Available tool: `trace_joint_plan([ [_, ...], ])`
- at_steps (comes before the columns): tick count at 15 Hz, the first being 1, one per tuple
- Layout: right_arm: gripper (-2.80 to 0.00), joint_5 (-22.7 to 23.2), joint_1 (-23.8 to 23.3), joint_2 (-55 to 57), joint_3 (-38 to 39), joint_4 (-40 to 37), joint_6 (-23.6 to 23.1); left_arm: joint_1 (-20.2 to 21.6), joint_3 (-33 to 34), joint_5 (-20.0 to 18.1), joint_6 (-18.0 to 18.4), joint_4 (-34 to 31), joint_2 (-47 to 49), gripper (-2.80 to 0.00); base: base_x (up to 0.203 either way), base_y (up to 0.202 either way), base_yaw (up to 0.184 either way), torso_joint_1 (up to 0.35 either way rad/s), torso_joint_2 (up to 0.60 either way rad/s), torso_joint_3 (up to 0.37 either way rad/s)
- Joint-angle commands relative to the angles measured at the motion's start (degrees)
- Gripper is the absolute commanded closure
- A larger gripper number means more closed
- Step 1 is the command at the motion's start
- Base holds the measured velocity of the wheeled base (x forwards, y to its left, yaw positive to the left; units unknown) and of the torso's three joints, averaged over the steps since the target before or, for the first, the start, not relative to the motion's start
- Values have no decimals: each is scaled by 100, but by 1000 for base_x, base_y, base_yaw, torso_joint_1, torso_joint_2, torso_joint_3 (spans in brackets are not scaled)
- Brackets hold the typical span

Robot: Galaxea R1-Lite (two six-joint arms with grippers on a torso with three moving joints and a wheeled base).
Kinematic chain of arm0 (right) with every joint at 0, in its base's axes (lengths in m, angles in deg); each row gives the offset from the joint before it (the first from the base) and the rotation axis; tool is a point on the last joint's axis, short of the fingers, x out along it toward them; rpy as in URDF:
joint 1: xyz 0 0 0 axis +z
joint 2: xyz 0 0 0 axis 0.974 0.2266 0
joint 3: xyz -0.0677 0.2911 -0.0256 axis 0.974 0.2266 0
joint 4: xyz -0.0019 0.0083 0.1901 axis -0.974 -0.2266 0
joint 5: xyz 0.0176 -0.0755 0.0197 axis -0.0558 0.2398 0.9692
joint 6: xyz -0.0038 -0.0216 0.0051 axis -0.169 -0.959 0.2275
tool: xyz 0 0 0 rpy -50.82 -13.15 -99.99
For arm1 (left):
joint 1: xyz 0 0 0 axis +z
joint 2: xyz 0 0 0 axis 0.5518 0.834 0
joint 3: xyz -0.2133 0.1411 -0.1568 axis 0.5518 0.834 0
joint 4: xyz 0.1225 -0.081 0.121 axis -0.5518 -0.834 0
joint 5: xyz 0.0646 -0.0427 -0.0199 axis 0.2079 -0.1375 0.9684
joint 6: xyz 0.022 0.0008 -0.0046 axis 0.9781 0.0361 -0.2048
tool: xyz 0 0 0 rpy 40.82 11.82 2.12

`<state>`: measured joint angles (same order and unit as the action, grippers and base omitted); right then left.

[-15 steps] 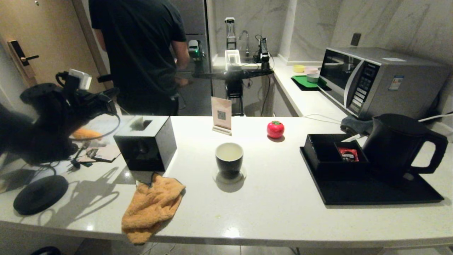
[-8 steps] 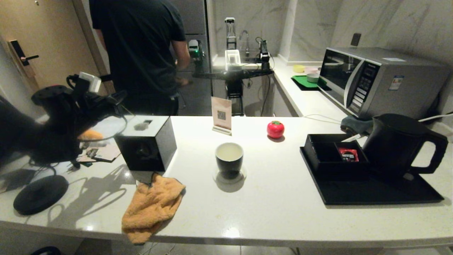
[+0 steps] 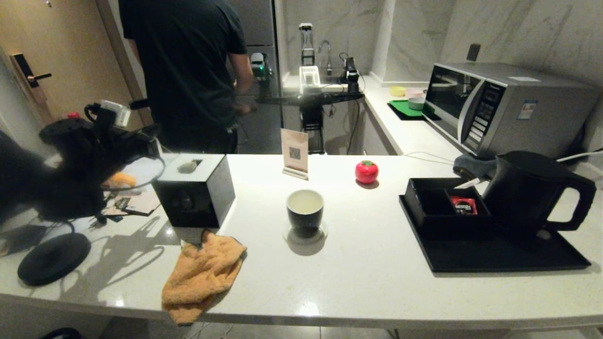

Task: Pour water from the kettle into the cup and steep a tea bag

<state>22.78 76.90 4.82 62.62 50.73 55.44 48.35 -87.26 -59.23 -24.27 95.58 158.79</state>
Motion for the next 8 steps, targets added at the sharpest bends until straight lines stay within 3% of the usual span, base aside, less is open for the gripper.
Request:
trace_joint_plan([
  [1, 0, 2, 0, 7, 0, -1, -4, 122, -1, -3, 67, 29, -10, 0, 0, 0, 0, 0, 0, 0],
  [8, 0, 2, 0, 7, 0, -1, -4, 149, -37, 314, 76, 11, -107, 0, 0, 0, 0, 0, 0, 0],
])
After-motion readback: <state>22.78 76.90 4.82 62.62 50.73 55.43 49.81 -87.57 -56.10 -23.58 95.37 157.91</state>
